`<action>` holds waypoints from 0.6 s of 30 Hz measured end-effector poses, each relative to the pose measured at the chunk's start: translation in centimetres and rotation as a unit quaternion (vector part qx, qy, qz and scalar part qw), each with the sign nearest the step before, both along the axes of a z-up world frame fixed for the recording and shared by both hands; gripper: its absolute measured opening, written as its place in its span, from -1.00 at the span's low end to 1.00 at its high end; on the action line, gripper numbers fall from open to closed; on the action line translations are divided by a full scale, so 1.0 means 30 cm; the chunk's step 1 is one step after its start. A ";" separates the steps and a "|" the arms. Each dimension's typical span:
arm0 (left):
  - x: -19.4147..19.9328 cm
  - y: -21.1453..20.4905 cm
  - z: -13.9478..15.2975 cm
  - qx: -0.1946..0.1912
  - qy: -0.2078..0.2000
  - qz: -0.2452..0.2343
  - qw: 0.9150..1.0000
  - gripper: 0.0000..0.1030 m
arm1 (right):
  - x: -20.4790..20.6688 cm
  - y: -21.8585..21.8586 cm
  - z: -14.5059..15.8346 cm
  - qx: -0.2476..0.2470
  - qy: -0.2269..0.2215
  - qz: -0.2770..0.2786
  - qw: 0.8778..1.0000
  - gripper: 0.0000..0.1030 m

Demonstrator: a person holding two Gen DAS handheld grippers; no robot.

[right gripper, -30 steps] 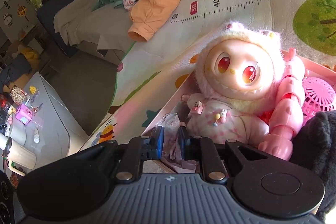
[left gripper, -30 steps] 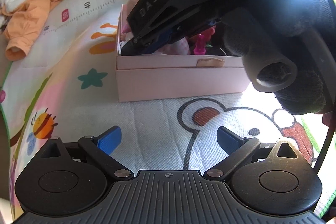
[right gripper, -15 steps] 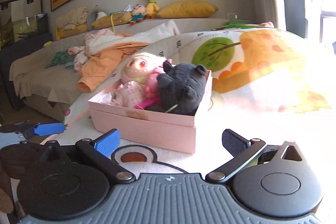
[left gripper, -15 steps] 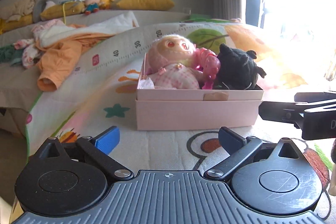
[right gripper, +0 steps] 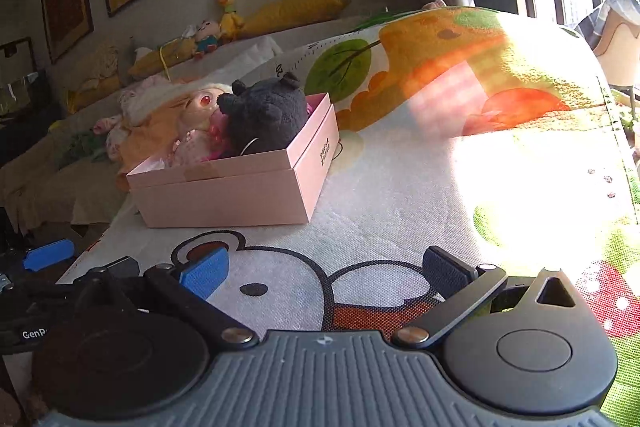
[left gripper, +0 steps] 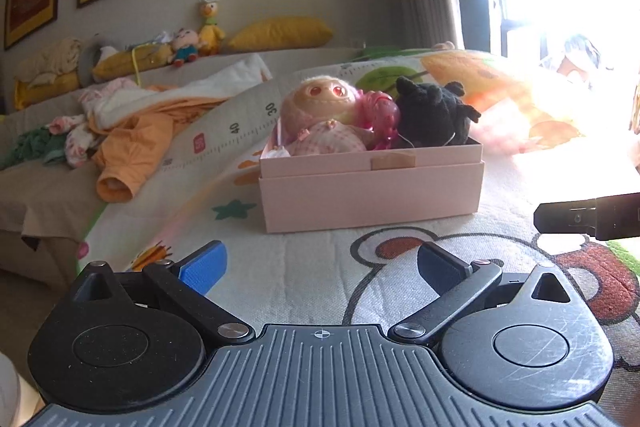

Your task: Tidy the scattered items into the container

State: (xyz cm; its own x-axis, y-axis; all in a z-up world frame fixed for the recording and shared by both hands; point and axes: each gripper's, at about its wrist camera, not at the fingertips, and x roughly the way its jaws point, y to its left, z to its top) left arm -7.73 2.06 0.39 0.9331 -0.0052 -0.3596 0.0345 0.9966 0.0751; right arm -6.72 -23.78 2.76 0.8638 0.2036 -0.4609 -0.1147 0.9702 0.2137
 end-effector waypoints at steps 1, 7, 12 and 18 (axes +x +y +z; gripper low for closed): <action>-0.009 -0.004 -0.001 0.003 -0.009 0.001 1.000 1.00 | 0.000 0.002 0.001 -0.003 0.001 -0.005 1.000 1.00; -0.043 -0.044 -0.011 0.047 -0.041 -0.012 0.998 1.00 | -0.027 0.062 0.004 -0.070 -0.001 -0.004 0.998 1.00; -0.043 -0.049 -0.015 0.057 -0.046 -0.016 0.997 1.00 | -0.027 0.061 0.002 -0.071 -0.003 -0.002 0.997 1.00; -0.042 -0.035 -0.017 0.046 -0.041 -0.015 0.998 1.00 | -0.013 0.045 -0.004 -0.055 0.009 -0.008 0.998 1.00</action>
